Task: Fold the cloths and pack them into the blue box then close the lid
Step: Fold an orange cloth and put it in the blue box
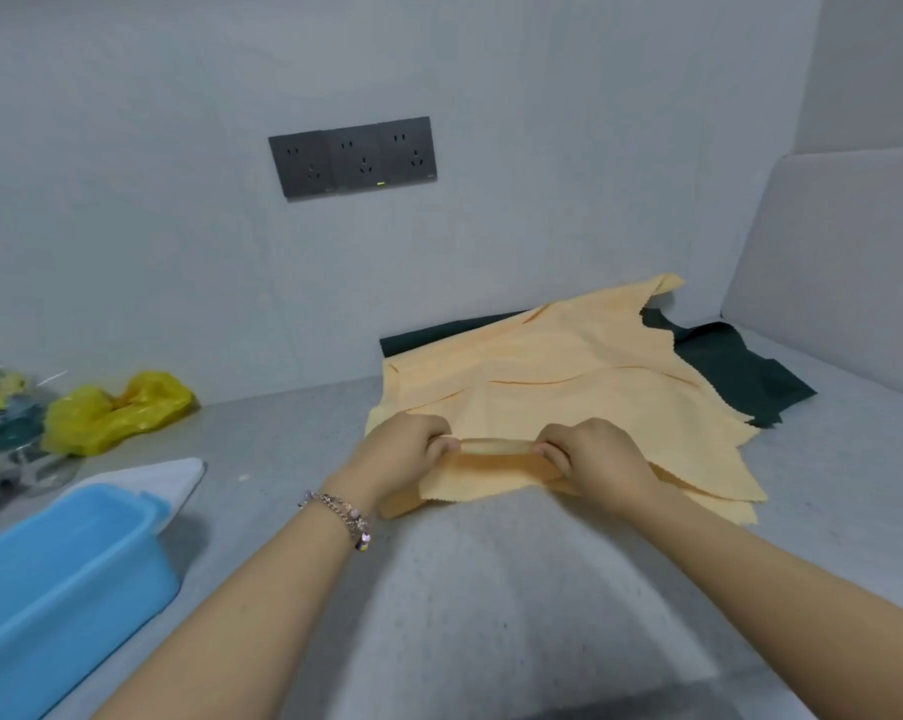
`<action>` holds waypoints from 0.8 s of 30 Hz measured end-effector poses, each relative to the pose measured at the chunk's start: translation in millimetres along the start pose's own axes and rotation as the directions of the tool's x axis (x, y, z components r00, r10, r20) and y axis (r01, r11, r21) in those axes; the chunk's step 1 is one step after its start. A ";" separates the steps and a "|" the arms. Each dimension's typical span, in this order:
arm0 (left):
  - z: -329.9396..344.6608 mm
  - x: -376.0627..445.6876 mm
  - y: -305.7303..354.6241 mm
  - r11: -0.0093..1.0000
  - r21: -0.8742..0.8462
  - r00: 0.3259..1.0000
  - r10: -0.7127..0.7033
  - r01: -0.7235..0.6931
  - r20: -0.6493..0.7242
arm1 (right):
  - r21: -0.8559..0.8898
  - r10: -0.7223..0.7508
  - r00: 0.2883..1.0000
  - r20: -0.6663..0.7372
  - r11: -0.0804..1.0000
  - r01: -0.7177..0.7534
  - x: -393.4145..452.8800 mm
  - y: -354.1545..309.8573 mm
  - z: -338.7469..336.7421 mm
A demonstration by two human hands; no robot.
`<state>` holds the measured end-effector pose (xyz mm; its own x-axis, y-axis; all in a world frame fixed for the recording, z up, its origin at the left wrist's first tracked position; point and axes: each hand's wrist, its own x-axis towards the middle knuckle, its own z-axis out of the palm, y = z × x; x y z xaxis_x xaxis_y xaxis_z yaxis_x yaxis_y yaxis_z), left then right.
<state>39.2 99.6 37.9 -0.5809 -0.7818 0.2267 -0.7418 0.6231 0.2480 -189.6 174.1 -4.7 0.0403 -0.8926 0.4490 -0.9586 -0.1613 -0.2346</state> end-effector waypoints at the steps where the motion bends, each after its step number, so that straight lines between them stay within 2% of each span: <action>1: 0.1 -14.9 2.6 1.000 0.014 1.000 0.004 -0.005 0.007 | -0.021 -0.024 1.000 0.004 0.999 0.024 -12.7 -6.1 -1.1; 9: 17.5 -116.1 24.6 0.997 -0.006 0.979 -0.071 0.073 0.190 | -0.060 -0.108 0.987 0.122 0.991 0.116 -107.9 -40.8 -3.5; 14: 17.5 -140.3 40.3 0.992 -0.038 0.959 -0.105 0.119 0.261 | -0.063 -0.102 0.982 0.160 0.992 0.114 -135.9 -50.0 -14.8; 19: 4.4 -149.5 58.1 0.994 0.025 0.931 -0.110 0.108 0.347 | -0.050 -0.047 0.985 0.165 0.997 0.056 -150.6 -52.1 -34.6; 24: -7.8 -146.9 66.6 0.989 0.106 0.856 -0.146 0.107 0.496 | -0.028 -0.043 0.938 0.344 0.998 0.056 -144.4 -54.8 -55.9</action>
<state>77.8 256.1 28.5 -0.5553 -0.7720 -0.3092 -0.8310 0.5299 0.1693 -158.6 335.4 -8.5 0.1762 -0.9750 0.1352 -0.9624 -0.1995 -0.1846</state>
